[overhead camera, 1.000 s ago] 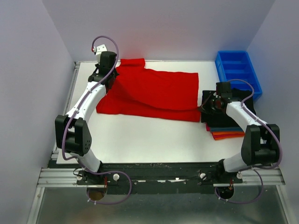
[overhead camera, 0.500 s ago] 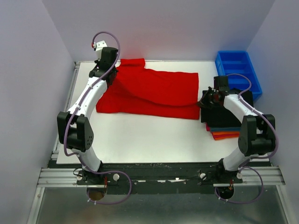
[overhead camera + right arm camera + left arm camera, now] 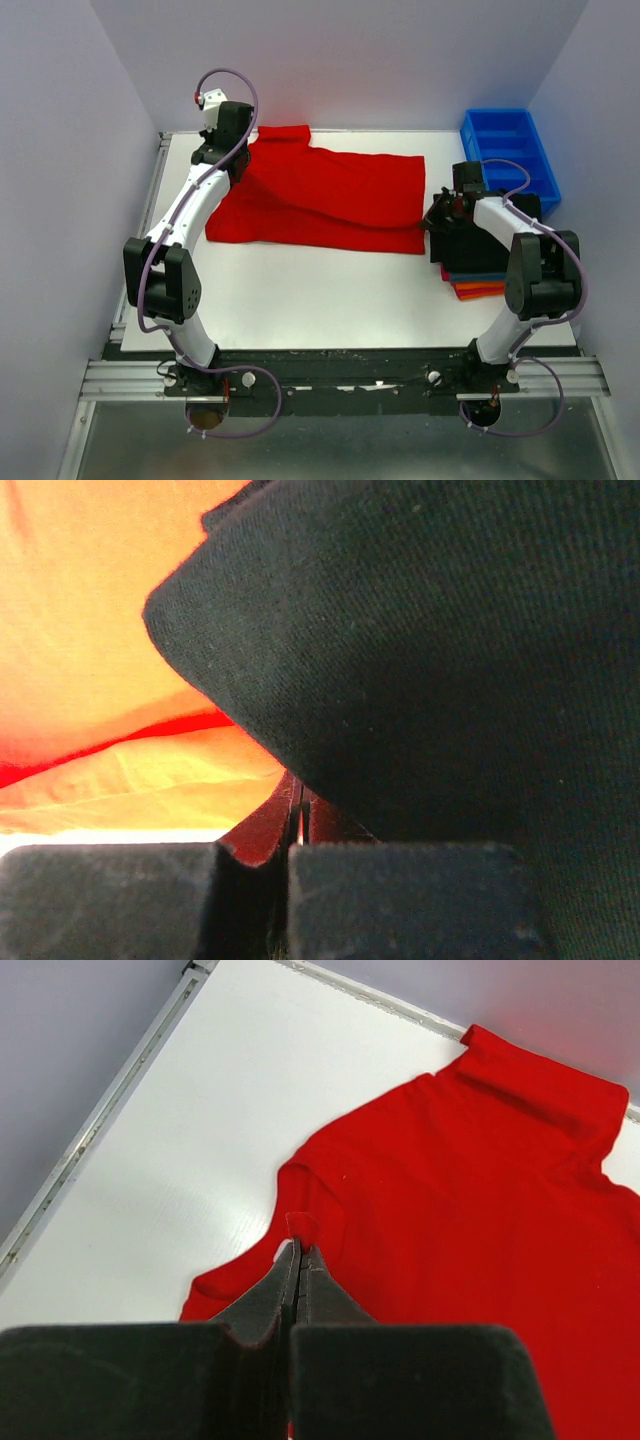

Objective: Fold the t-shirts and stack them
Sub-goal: Fold the flattened tshirt in 1/3 of the way

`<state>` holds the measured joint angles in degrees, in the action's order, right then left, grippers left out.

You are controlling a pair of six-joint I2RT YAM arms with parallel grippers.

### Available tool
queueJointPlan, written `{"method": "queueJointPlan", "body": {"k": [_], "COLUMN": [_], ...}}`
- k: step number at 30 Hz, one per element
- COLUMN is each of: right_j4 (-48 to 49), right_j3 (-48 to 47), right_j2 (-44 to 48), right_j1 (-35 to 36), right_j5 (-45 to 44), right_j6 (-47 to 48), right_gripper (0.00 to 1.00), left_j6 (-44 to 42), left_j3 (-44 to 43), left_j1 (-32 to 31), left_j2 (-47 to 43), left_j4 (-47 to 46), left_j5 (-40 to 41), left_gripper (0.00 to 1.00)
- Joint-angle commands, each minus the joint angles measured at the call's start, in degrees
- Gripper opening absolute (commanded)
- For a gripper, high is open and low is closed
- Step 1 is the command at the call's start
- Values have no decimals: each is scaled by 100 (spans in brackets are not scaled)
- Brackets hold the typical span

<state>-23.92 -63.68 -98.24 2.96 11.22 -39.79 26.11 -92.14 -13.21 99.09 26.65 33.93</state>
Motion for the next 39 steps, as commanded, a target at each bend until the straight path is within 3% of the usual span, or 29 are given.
{"method": "queueJointPlan", "body": {"k": [1, 26, 29, 31, 35, 39], "right_j4": [2, -51, -60, -60, 116, 186], "right_j3": [-241, -672, -733, -751, -637, -541], "right_j2": [-152, -556, -618, -609, -381, -126], "right_j1": [11, 20, 20, 20, 20, 20], "right_j5": [64, 3, 20, 3, 47, 29], "right_j6": [94, 173, 200, 200, 270, 331], "right_gripper": [1, 1, 11, 34, 54, 58], "left_j6": [-106, -141, -159, -159, -176, -141], "left_j3": [-182, -682, -788, -876, -1113, -1403], "left_j1": [12, 100, 100, 91, 100, 100], "left_j2": [-48, 567, 751, 892, 1314, 1762], "left_j4": [156, 138, 103, 86, 77, 121], "left_j5": [351, 70, 8, -53, -141, -238], "left_gripper": [0, 0, 0, 0, 0, 0]}}
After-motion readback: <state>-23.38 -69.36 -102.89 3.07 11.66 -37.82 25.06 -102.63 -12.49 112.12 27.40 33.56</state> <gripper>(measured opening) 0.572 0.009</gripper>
